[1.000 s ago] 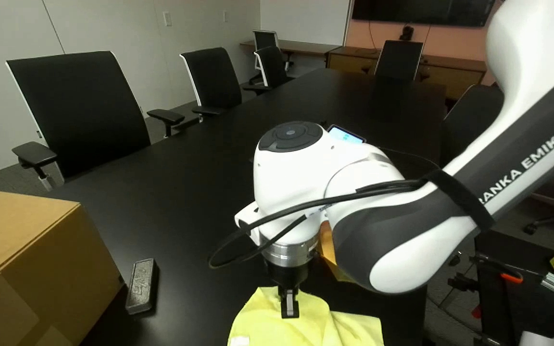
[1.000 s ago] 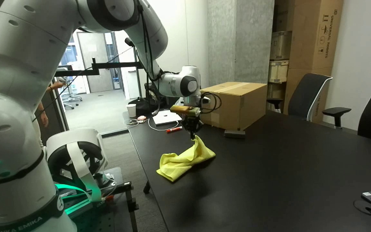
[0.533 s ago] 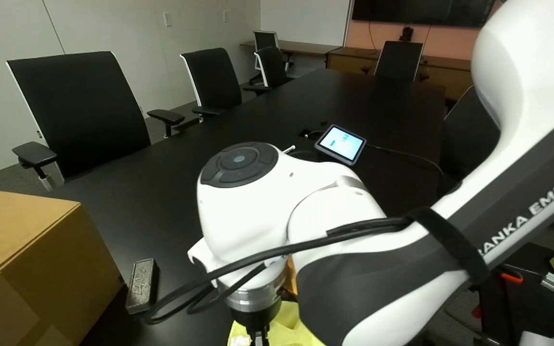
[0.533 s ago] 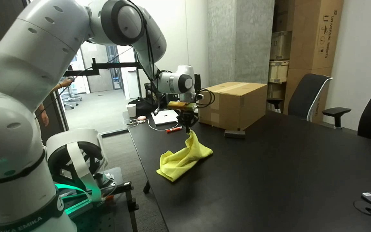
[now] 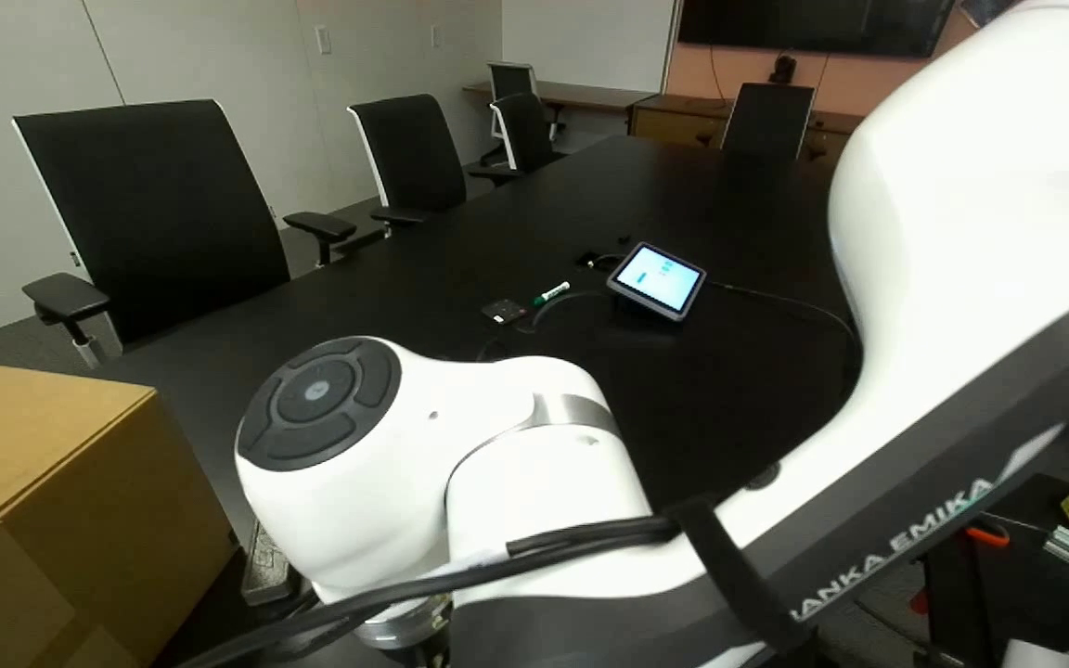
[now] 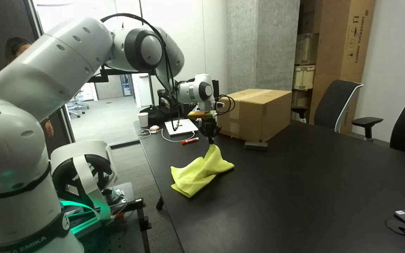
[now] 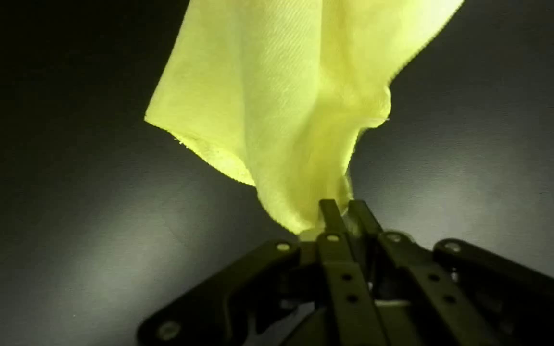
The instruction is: Fold the green towel in half
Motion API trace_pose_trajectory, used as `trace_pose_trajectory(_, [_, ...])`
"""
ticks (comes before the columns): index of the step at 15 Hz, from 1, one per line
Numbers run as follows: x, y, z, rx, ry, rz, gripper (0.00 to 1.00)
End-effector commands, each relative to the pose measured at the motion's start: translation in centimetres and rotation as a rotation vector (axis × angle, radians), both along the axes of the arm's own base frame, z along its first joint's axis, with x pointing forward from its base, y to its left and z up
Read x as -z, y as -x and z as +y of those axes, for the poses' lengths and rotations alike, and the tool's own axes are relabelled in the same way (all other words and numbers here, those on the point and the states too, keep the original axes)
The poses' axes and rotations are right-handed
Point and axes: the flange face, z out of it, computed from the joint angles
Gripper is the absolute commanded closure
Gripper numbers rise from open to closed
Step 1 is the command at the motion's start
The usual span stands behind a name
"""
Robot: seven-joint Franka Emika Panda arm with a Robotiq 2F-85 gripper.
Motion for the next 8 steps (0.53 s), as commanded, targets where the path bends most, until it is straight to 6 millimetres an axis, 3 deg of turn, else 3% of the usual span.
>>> trace_pose_trajectory(1, [0.0, -1.6, 0.9, 0.012, 0.035, -0.029, 0.56])
trace_pose_trajectory(4, [-0.5, -1.8, 0.5, 0.011, 0.038, -0.015, 0.33])
trace_pose_trajectory(8, [-1.9, -1.5, -3.5, 0.023, 0.095, 0.005, 0.04])
